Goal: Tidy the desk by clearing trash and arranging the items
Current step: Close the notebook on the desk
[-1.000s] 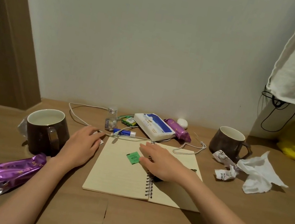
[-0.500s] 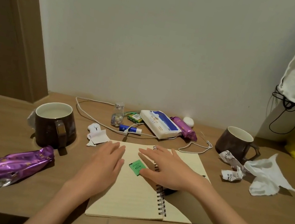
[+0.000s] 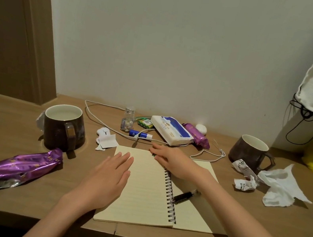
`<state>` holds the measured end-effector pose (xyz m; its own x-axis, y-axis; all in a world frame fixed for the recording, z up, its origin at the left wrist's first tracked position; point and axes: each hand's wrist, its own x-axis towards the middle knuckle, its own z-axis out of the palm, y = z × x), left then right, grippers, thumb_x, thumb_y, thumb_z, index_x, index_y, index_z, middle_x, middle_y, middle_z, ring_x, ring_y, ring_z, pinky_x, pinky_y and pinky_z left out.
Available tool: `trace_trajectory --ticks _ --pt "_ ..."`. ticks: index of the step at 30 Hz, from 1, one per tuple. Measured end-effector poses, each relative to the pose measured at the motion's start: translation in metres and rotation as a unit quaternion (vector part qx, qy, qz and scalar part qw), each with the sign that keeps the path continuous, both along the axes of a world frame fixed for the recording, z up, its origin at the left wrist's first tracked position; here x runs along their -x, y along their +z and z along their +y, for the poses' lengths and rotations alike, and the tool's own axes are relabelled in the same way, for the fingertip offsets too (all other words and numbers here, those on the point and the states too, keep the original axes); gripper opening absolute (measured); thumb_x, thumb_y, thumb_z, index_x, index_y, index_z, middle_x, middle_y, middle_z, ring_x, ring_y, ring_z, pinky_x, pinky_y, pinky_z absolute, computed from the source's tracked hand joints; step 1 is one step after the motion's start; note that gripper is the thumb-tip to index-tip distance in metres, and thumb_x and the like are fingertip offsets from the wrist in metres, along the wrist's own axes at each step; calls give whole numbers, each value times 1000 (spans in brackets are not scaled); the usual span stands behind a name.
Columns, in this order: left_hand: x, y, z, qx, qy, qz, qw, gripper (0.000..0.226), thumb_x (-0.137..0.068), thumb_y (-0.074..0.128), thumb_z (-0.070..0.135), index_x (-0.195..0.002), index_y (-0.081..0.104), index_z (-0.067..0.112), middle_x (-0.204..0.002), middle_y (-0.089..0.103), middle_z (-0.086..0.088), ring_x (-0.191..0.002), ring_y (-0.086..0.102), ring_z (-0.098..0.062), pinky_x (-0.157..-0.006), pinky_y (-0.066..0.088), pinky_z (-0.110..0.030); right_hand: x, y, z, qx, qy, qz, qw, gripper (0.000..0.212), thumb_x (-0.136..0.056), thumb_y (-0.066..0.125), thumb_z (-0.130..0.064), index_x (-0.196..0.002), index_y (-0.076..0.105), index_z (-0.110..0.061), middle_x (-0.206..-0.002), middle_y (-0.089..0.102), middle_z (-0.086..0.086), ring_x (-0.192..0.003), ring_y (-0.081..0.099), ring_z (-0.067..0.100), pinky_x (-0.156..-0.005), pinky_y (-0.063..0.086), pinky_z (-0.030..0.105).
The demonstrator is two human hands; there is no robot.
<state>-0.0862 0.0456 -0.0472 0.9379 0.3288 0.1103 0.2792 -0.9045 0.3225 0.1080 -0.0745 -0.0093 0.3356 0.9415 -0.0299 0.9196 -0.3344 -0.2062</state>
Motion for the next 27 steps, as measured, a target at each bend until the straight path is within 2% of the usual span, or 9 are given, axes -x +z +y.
trace_trajectory --ticks 3,6,9,12,15,18,20,24,27 --pt "4 0 1 8 -6 -2 1000 50 -101 16 39 -150 9 31 -158 4 15 -145 0 -3 -115 -1 -24 -14 0 7 -30 -33 37 998 39 -100 47 -22 -138 50 -19 -150 41 -3 -132 45 19 -108 36 32" --pt "6 0 2 13 -15 -5 1000 50 -101 17 40 -150 10 32 -158 5 16 -144 0 -2 -114 -2 -22 -24 0 10 -71 -72 56 993 32 -97 53 -22 -127 62 -22 -133 61 -2 -118 57 18 -98 49 38" --pt "9 1 2 18 -19 -10 1000 49 -101 18 39 -150 11 33 -157 7 17 -144 1 -1 -112 -2 -20 -26 -1 8 -113 -87 2 990 24 -92 62 -26 -113 71 -31 -117 69 -6 -105 61 16 -81 56 40" --pt "12 2 1 17 -15 -17 1000 49 -101 20 40 -149 13 33 -157 9 18 -144 4 -1 -112 0 -19 -22 6 -3 -151 -104 -31 982 22 -90 63 -31 -111 71 -34 -111 67 -5 -99 60 15 -70 54 36" --pt "13 2 1 39 -7 -29 999 48 -101 26 39 -148 19 34 -156 14 18 -143 7 -1 -114 5 -22 -14 23 -26 -201 -103 38 973 17 -89 64 -31 -104 73 -34 -95 71 -9 -85 63 9 -70 56 38" --pt "15 4 0 94 -8 -58 994 45 -100 32 37 -145 29 34 -154 22 16 -142 14 -2 -114 15 -26 4 40 -61 -169 -56 111 978 19 -86 68 -31 -104 73 -32 -97 71 -16 -88 62 2 -73 51 19" --pt "18 7 -3 119 -2 -92 989 43 -99 35 36 -142 35 35 -151 28 17 -139 21 -2 -111 20 -25 16 45 -86 -115 -29 126 985 24 -83 70 -36 -107 71 -35 -102 68 -22 -94 59 -3 -77 48 13" --pt "28 13 -13 151 -13 -109 982 43 -94 34 48 -136 38 44 -145 33 23 -136 24 1 -112 23 -29 23 28 -119 -53 -17 136 989 31 -80 72 -39 -111 69 -39 -113 66 -22 -106 57 -4 -89 47 18" --pt "40 16 -22 147 -31 -41 988 49 -86 27 64 -134 31 55 -145 23 31 -139 14 3 -115 14 -32 27 13 -130 -71 -15 130 989 26 -82 72 -35 -108 71 -37 -114 65 -19 -107 56 -3 -89 50 20"
